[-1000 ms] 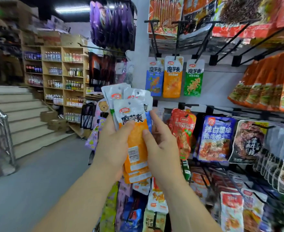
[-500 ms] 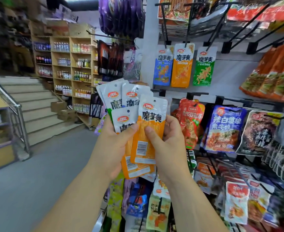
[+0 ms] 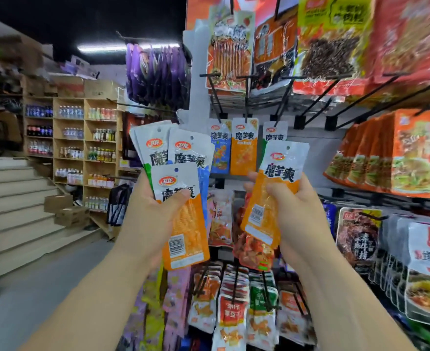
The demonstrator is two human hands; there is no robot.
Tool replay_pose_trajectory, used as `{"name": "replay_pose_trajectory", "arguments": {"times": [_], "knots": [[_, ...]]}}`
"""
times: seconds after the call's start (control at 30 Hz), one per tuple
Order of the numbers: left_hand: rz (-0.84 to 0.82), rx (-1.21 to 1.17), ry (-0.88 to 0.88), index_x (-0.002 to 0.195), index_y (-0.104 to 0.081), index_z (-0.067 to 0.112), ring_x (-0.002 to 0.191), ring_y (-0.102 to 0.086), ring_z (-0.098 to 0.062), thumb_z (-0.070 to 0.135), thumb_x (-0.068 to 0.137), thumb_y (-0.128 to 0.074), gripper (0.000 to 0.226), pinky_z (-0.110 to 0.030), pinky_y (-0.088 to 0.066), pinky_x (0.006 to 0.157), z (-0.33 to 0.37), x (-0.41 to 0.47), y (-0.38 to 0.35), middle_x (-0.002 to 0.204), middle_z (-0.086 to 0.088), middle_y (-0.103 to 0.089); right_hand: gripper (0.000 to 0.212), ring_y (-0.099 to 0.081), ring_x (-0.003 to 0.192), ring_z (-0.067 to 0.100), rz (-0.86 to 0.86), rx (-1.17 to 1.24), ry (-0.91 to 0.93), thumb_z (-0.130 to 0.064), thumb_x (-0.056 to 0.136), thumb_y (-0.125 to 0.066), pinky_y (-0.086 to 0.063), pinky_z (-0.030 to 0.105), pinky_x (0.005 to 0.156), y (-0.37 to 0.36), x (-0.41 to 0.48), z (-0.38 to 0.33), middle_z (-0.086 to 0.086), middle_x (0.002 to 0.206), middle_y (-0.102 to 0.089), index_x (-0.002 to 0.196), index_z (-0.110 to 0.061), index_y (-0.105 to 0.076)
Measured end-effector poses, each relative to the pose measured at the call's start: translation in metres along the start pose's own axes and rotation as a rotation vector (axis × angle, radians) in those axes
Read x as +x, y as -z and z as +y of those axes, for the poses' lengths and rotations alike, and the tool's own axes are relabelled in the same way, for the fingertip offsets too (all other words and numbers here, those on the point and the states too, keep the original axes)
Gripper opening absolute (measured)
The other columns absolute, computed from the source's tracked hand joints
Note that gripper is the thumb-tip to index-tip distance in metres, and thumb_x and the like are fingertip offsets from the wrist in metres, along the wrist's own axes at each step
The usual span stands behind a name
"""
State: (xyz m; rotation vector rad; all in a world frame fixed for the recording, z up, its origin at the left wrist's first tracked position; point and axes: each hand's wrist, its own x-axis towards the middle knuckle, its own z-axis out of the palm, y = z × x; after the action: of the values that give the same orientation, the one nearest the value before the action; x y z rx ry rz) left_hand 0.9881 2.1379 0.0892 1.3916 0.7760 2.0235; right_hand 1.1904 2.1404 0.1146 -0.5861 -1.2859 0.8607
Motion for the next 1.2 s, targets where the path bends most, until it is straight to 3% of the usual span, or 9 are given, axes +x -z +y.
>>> {"name": "replay_pose_trajectory", "arguments": {"times": [0.17,0.3,0.4,0.5,0.67,0.77,0.9,1.07,1.2], "knots": [[-0.032,-0.006,-0.037,0.123,-0.062,0.032,0.103,-0.075,-0.024,-0.001,0.097,-0.066,0.042,-0.046,-0.061,0.079,0.002,0.040,-0.020,0.113,0.004,-0.078,0.006,-0.055,0.081,0.021,0.051,-0.145,0.053,-0.012,0.097,-0.055,-0.048,0.053,0.082,0.004,0.052,-0.036,0.003,0.083,-0.060,0.103,-0.014,-0.052],[-0.085,0.015,-0.047,0.128,-0.061,0.028,0.110,-0.073,-0.028,-0.004,0.097,-0.065,0.044,-0.049,-0.059,0.085,-0.005,0.063,-0.030,0.117,0.001,-0.077,0.036,-0.040,0.061,0.018,0.100,-0.255,0.078,-0.047,0.096,-0.062,-0.035,0.038,0.061,-0.011,0.083,-0.044,-0.001,0.069,-0.040,0.094,-0.014,-0.048],[-0.092,0.020,-0.017,0.127,-0.061,0.029,0.110,-0.073,-0.030,-0.003,0.097,-0.066,0.044,-0.048,-0.059,0.085,-0.016,0.070,-0.027,0.115,0.001,-0.077,0.027,-0.046,0.057,0.017,0.149,-0.325,0.175,-0.034,0.101,-0.063,-0.040,0.039,0.055,-0.015,0.102,-0.037,-0.002,0.065,-0.044,0.087,-0.017,-0.047],[-0.104,0.024,0.000,0.128,-0.060,0.029,0.109,-0.073,-0.030,0.000,0.098,-0.067,0.043,-0.051,-0.060,0.086,-0.022,0.073,-0.021,0.115,0.001,-0.077,0.022,-0.055,0.067,0.020,0.132,-0.468,0.197,-0.026,0.099,-0.069,-0.051,0.044,0.058,-0.016,0.113,-0.034,0.000,0.089,-0.056,0.109,-0.023,-0.050],[-0.165,0.080,-0.035,0.126,-0.059,0.036,0.112,-0.071,-0.024,0.001,0.097,-0.068,0.047,-0.050,-0.058,0.094,-0.022,0.071,-0.016,0.115,0.008,-0.077,0.076,-0.062,0.095,0.000,0.025,-0.489,0.261,-0.022,0.098,-0.072,-0.061,0.034,0.080,-0.017,0.114,-0.031,-0.018,0.121,-0.054,0.159,-0.032,-0.028],[-0.164,0.092,-0.042,0.127,-0.059,0.038,0.114,-0.070,-0.025,0.002,0.096,-0.070,0.048,-0.055,-0.057,0.099,-0.023,0.071,-0.013,0.117,0.008,-0.076,0.036,-0.073,0.085,0.015,-0.016,-0.444,0.223,-0.014,0.099,-0.068,-0.064,0.051,0.078,-0.020,0.118,-0.029,-0.007,0.109,-0.072,0.131,-0.027,-0.057],[-0.168,0.076,-0.048,0.121,-0.060,0.040,0.109,-0.073,-0.022,0.001,0.097,-0.068,0.047,-0.049,-0.060,0.092,-0.025,0.070,-0.012,0.113,0.010,-0.077,0.003,-0.060,0.070,0.026,0.004,-0.412,0.197,-0.018,0.103,-0.059,-0.052,0.044,0.060,-0.026,0.122,-0.030,0.016,0.088,-0.070,0.103,-0.018,-0.062],[-0.167,0.026,-0.013,0.116,-0.061,0.039,0.096,-0.075,-0.019,0.000,0.098,-0.066,0.043,-0.041,-0.061,0.077,-0.027,0.070,-0.012,0.107,0.007,-0.078,0.053,-0.049,0.072,0.024,0.104,-0.412,0.256,-0.043,0.100,-0.056,-0.049,0.054,0.056,-0.038,0.135,-0.029,0.040,0.099,-0.055,0.112,0.008,-0.052],[-0.158,0.004,0.006,0.119,-0.061,0.037,0.095,-0.076,-0.021,0.001,0.097,-0.066,0.043,-0.041,-0.061,0.074,-0.030,0.070,-0.010,0.108,0.005,-0.078,0.047,-0.037,0.066,0.023,0.128,-0.393,0.313,-0.047,0.096,-0.057,-0.032,0.042,0.059,-0.044,0.144,-0.031,0.011,0.075,-0.039,0.074,-0.010,-0.038]]}}
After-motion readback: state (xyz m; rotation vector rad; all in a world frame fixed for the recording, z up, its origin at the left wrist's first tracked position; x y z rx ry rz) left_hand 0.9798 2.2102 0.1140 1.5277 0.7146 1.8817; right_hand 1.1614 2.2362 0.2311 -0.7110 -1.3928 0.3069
